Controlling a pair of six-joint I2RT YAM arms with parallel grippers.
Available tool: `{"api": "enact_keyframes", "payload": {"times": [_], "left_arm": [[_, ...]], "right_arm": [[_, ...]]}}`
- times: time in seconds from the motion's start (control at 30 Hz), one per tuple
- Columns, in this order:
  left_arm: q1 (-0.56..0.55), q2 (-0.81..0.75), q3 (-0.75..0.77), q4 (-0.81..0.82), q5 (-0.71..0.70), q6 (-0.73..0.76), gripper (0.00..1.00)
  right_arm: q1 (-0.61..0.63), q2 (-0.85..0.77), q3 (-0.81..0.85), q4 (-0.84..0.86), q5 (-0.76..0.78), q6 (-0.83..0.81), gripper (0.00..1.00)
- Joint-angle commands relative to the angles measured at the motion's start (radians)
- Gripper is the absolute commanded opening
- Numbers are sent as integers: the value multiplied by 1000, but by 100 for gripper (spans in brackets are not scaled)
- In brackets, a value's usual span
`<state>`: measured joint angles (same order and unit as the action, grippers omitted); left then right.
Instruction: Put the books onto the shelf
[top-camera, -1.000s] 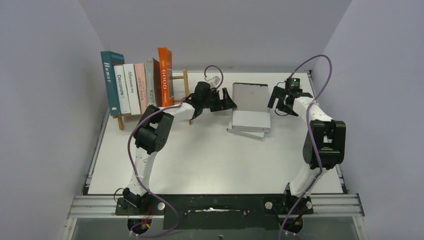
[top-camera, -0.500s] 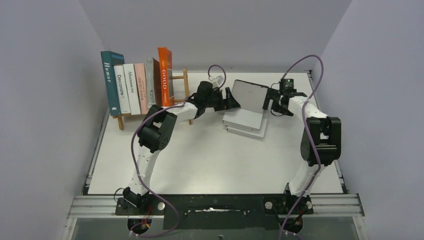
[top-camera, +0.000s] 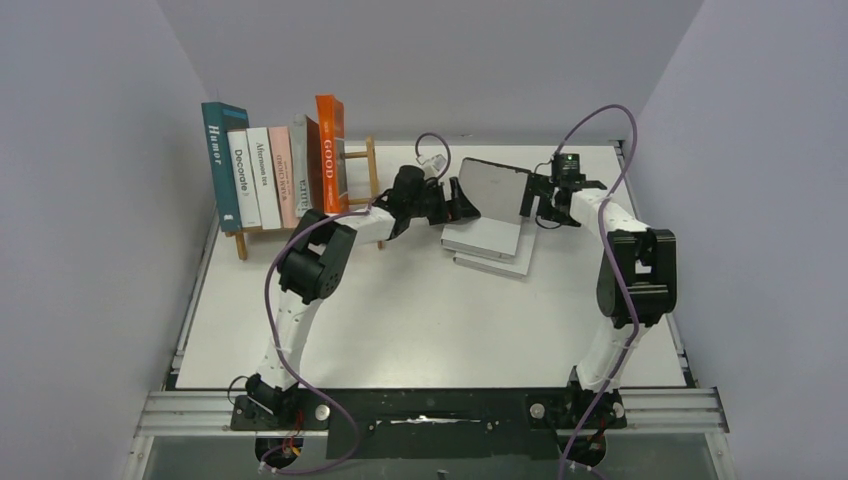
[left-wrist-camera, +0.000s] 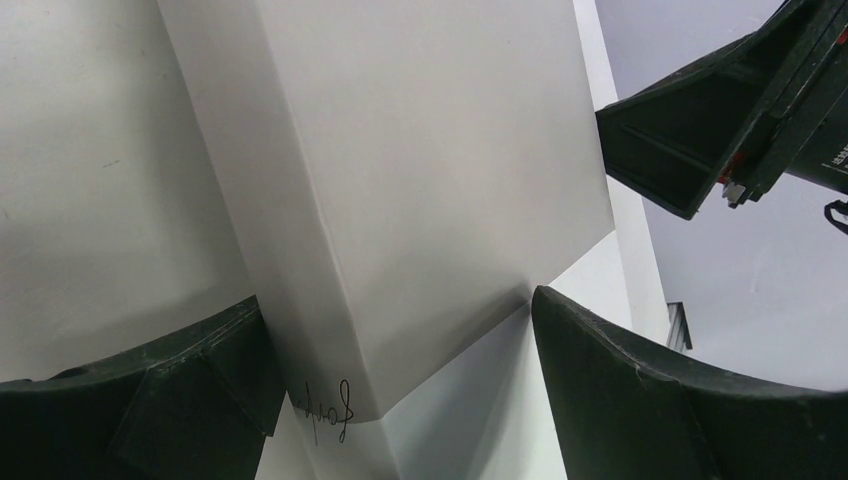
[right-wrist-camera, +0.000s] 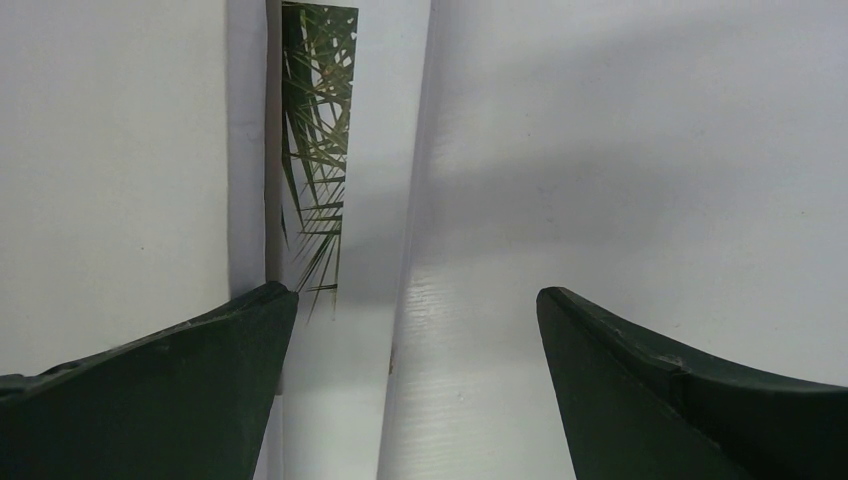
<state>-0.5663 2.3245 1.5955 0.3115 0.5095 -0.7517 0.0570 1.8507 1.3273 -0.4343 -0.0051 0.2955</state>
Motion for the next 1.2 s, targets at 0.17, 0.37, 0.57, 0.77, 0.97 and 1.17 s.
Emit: {"api": "enact_keyframes", "payload": {"times": [0.17,0.37,0.57,0.77,0.97,1.17], "left_arm": [[-15,-204,-98,164,36,15,74],[-20,-275,-132,180,37,29,66],[-26,-262,-120,198,77,12,48],[-27,-287,-117,192,79,22,21],[-27,-424,-68,38,-10,146,18],[-24,-648,-13,-103,-189,305,18]], "right_arm": [[66,10,46,61,-1,-20,98],[82,10,37,70,1,-15,98],[86,1,31,73,2,-15,98],[86,-36,8,81,29,-4,98],[71,-143,-56,112,79,26,98],[49,-199,-84,104,84,20,98]]}}
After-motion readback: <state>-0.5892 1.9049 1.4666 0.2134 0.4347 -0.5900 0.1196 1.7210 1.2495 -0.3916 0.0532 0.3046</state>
